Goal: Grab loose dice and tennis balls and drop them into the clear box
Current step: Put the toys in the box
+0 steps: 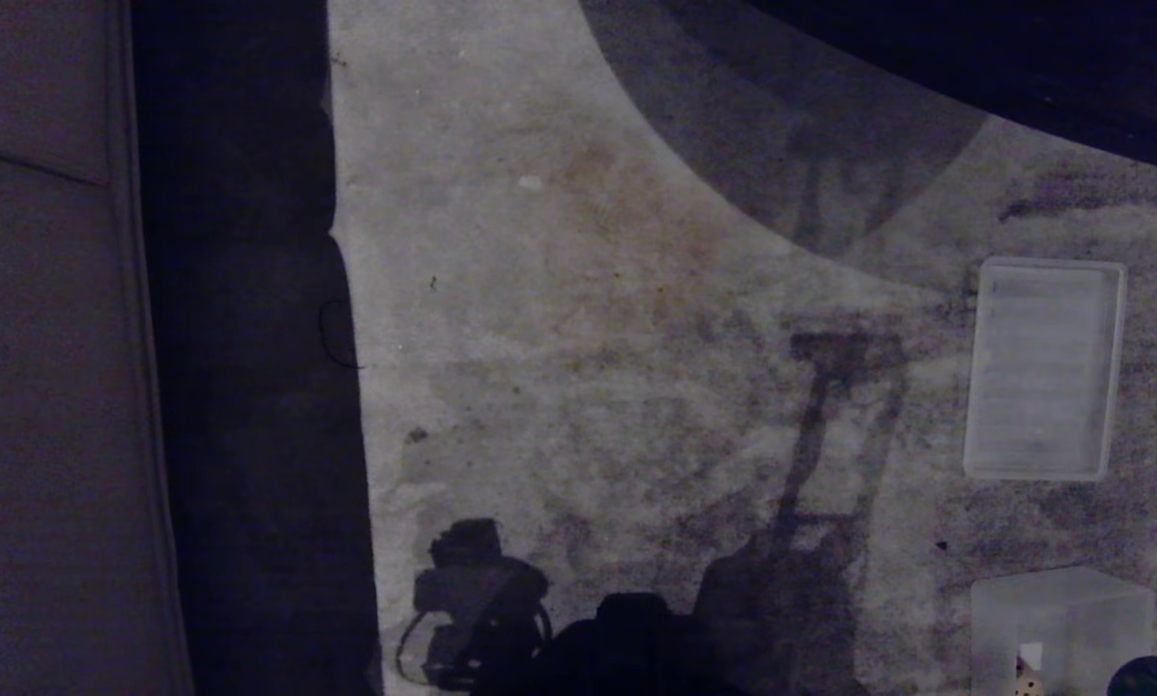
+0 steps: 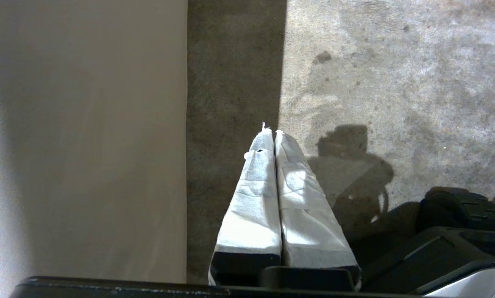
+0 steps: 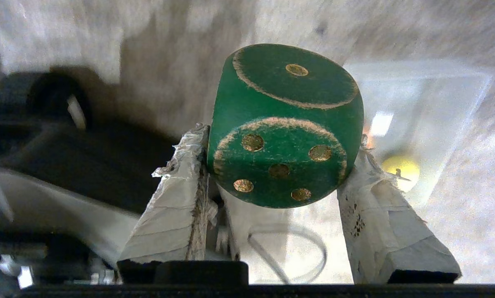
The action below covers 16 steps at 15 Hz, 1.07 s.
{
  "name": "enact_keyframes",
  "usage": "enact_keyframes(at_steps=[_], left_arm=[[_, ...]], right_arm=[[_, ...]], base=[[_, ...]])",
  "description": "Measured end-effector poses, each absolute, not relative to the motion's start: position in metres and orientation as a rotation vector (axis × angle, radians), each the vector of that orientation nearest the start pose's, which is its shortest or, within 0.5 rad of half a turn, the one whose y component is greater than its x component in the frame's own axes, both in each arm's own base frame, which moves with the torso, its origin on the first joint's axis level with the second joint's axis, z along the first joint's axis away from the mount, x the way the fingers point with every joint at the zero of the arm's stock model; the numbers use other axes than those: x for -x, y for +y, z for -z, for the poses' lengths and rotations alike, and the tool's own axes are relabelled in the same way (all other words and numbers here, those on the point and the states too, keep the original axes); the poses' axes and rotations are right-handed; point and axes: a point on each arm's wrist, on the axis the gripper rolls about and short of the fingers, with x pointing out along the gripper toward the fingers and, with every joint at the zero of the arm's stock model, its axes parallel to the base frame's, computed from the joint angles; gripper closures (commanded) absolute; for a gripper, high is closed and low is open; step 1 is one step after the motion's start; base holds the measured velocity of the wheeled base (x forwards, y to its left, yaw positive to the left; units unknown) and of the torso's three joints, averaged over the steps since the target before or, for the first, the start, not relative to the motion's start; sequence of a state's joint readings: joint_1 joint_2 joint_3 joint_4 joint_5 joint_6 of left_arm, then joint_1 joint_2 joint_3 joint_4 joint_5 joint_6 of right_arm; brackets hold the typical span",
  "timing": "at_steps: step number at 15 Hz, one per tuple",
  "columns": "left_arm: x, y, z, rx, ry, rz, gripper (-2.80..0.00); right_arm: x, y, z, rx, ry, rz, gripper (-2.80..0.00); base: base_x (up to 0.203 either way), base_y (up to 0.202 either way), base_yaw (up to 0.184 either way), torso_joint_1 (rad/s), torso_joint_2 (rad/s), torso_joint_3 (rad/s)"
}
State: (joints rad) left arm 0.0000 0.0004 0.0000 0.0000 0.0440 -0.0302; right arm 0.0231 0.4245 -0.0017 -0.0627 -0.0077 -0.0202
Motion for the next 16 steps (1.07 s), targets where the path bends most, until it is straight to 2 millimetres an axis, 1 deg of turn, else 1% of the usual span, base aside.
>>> enact_keyframes(at_steps=[3, 6, 8, 11, 16], left_arm=[[0.023, 0.001, -0.076, 0.030, -0.001, -0.044, 0.00], [0.023, 0.001, -0.076, 0.030, -0.001, -0.044, 0.00], [0.023, 0.001, -0.076, 0.030, -0.001, -0.044, 0.00], [0.023, 0.001, -0.075, 0.030, 0.000, -0.044, 0.00], [0.023, 0.001, -0.075, 0.030, 0.000, -0.044, 0.00]], right_arm=[[0.001, 0.000, -0.081, 0.042, 0.260, -0.012, 0.00], [0.014, 0.000, -0.079, 0.053, 0.097, -0.025, 0.00], [0.019, 0.000, -0.079, 0.032, 0.026, -0.030, 0.00], [0.022, 0.000, -0.078, 0.044, -0.013, -0.031, 0.00], [0.023, 0.000, -0.078, 0.044, -0.028, -0.031, 0.00]], base=[[0.000, 0.000, 0.000, 0.000, 0.00, 0.000], [0.000, 0.000, 0.000, 0.000, 0.00, 0.000], [0.000, 0.000, 0.000, 0.000, 0.00, 0.000], [0.000, 0.000, 0.000, 0.000, 0.00, 0.000], [0.000, 0.000, 0.000, 0.000, 0.00, 0.000]])
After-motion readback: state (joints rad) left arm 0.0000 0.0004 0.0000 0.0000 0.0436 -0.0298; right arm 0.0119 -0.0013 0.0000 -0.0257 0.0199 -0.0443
